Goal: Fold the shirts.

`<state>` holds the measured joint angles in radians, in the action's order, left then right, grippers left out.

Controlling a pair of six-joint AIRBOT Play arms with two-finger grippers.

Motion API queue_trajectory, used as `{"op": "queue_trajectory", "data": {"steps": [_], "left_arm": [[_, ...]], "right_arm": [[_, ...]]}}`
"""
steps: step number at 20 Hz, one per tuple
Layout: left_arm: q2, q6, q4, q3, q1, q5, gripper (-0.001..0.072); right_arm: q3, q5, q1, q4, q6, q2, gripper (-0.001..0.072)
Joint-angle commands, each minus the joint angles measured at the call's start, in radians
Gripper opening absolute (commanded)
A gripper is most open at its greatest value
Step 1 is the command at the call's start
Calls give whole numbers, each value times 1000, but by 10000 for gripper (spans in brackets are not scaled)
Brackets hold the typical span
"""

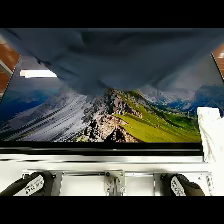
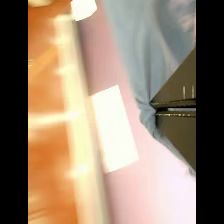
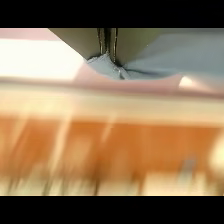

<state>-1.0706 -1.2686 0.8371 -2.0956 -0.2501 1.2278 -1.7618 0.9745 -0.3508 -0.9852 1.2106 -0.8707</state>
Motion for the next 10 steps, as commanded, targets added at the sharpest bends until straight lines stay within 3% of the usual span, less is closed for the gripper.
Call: {"op": "queue_trajectory", "data": {"steps": [1, 5, 10], "left_arm": [[182, -90, 176, -63, 0, -93, 34], [373, -102, 265, 61, 0, -93, 35], [370, -143, 316, 61, 0, -18, 35]], "right_arm": [[-117, -60, 0, -212, 149, 185, 61], [-117, 219, 0, -322, 198, 284, 61], [-117, 456, 0, -453, 211, 256, 61]]}}
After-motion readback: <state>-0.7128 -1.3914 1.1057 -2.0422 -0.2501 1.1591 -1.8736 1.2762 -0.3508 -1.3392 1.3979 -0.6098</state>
